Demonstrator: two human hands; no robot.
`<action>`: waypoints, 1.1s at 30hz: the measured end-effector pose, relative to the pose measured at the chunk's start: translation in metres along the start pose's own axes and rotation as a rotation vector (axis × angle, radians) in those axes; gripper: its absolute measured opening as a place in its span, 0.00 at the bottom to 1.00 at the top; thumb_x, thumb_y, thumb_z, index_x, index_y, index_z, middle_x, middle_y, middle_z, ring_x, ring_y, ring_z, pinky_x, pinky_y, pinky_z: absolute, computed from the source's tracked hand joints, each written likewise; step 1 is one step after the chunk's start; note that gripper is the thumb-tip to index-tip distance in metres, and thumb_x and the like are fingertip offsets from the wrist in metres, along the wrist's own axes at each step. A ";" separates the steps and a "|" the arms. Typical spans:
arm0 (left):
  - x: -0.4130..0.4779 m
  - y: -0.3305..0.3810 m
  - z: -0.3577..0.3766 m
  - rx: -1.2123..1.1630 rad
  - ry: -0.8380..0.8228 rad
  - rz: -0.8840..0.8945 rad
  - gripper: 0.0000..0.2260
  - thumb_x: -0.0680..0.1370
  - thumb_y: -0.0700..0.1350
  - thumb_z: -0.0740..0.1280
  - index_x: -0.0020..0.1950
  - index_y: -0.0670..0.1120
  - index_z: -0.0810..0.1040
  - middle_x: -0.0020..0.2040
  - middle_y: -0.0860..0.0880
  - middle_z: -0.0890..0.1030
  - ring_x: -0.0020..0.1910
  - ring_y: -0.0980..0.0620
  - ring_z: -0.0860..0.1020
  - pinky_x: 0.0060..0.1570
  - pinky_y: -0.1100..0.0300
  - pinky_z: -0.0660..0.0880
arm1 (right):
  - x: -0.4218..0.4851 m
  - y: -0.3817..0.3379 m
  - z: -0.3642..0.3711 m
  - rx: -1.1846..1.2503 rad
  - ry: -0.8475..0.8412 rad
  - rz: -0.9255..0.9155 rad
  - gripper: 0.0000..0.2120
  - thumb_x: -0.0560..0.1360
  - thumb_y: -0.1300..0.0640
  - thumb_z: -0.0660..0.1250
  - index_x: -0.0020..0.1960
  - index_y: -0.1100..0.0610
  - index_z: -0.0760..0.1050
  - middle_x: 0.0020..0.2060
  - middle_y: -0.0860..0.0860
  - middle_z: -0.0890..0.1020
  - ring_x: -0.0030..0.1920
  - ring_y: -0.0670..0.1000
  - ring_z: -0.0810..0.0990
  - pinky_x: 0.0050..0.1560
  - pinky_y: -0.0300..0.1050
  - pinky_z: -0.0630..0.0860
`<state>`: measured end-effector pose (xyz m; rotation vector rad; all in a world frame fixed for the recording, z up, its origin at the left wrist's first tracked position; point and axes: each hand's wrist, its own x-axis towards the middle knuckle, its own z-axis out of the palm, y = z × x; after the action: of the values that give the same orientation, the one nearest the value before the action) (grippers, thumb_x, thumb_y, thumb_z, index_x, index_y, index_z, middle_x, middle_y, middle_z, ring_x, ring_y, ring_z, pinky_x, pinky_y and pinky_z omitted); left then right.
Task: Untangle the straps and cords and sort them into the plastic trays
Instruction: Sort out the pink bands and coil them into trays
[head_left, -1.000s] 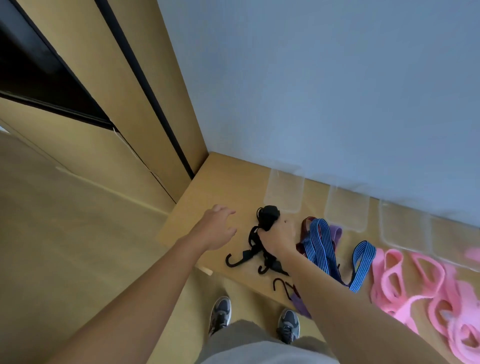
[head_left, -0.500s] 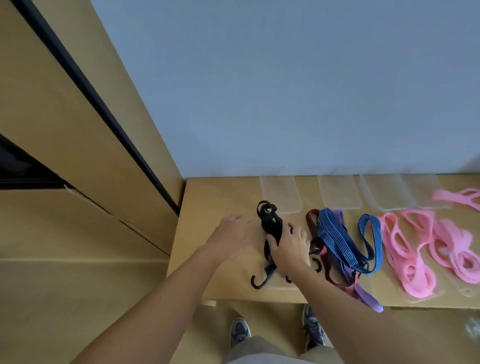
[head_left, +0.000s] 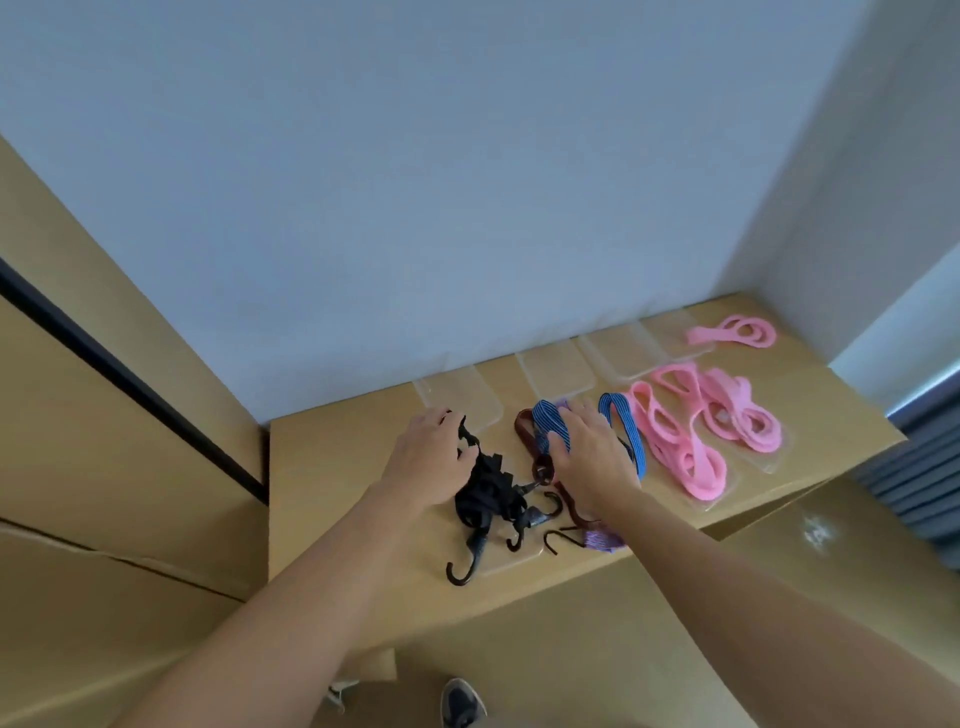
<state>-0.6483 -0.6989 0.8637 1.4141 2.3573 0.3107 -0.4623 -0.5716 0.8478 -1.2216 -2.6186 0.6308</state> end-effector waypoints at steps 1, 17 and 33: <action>0.000 0.010 0.000 0.017 -0.002 0.011 0.23 0.84 0.52 0.60 0.77 0.45 0.65 0.75 0.47 0.68 0.75 0.43 0.64 0.71 0.48 0.68 | -0.001 0.009 -0.009 -0.018 -0.002 0.007 0.19 0.82 0.53 0.57 0.70 0.59 0.71 0.67 0.53 0.73 0.70 0.56 0.69 0.73 0.49 0.65; 0.002 0.255 0.066 0.135 0.002 0.203 0.29 0.83 0.63 0.54 0.79 0.47 0.62 0.77 0.42 0.65 0.77 0.39 0.61 0.75 0.42 0.60 | -0.071 0.202 -0.152 -0.124 -0.117 0.079 0.22 0.83 0.47 0.60 0.73 0.55 0.70 0.72 0.53 0.73 0.72 0.57 0.69 0.70 0.54 0.67; 0.183 0.348 0.110 0.110 -0.088 0.275 0.35 0.78 0.69 0.51 0.82 0.54 0.56 0.80 0.45 0.62 0.80 0.40 0.57 0.77 0.38 0.58 | 0.042 0.317 -0.191 -0.156 -0.149 0.139 0.24 0.84 0.47 0.59 0.78 0.53 0.64 0.79 0.51 0.62 0.79 0.54 0.59 0.75 0.52 0.59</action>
<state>-0.4011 -0.3736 0.8567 1.7700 2.1392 0.1888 -0.2073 -0.3014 0.8747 -1.4667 -2.7674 0.5697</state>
